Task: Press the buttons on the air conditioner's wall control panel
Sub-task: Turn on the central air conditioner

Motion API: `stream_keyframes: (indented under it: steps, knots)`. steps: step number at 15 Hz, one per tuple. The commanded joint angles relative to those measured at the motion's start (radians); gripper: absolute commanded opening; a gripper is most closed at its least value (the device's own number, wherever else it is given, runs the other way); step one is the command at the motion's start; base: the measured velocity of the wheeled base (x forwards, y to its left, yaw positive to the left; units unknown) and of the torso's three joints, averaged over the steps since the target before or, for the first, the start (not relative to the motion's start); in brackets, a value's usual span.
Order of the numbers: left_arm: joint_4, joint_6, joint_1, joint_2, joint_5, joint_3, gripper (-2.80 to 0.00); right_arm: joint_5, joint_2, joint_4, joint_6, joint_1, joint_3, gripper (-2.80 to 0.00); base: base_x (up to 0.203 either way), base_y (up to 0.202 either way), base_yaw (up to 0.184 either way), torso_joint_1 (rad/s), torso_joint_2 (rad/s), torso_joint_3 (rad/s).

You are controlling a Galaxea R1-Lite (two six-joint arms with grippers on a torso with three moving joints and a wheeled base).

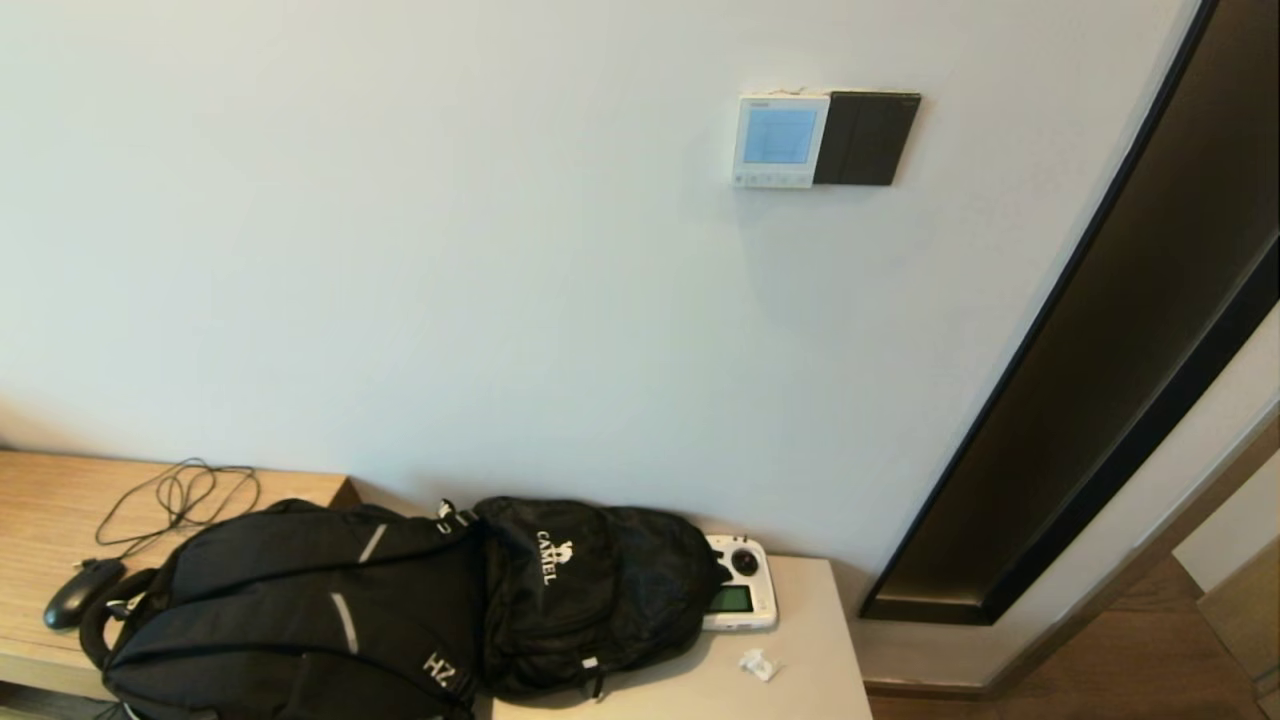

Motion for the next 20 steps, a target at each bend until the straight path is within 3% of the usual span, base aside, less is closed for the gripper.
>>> stream_keyframes:
  steps: [1, 8, 11, 16, 20]
  knots:
    - [0.000, -0.001, 0.001, 0.000, 0.001, 0.000, -2.80, 0.000, 0.001, 0.000, -0.001, 0.000, 0.000, -2.80, 0.000, 0.000, 0.000, 0.000, 0.00, 0.000]
    - [0.000, -0.001, 0.001, 0.000, 0.000, 0.000, -2.80, -0.001, 0.004, -0.001, -0.003, 0.002, -0.002, -2.80, 0.000, 0.000, 0.000, 0.000, 0.00, 0.000]
    - [0.000, -0.001, 0.000, 0.000, 0.000, 0.000, -2.80, -0.002, 0.083, -0.064, -0.019, 0.002, -0.008, -2.80, 0.000, 0.000, 0.000, 0.000, 0.00, 0.000]
    - [0.000, -0.001, 0.001, 0.000, 0.000, 0.000, -2.80, -0.018, 0.421, -0.312, -0.025, -0.018, -0.103, -2.80, 0.000, 0.000, 0.000, 0.000, 0.00, 0.000]
    - [0.000, -0.001, 0.000, 0.000, 0.000, 0.000, -2.80, -0.059, 0.728, -0.481, -0.045, -0.007, -0.319, -2.80, 0.000, 0.000, 0.000, 0.000, 0.00, 0.000]
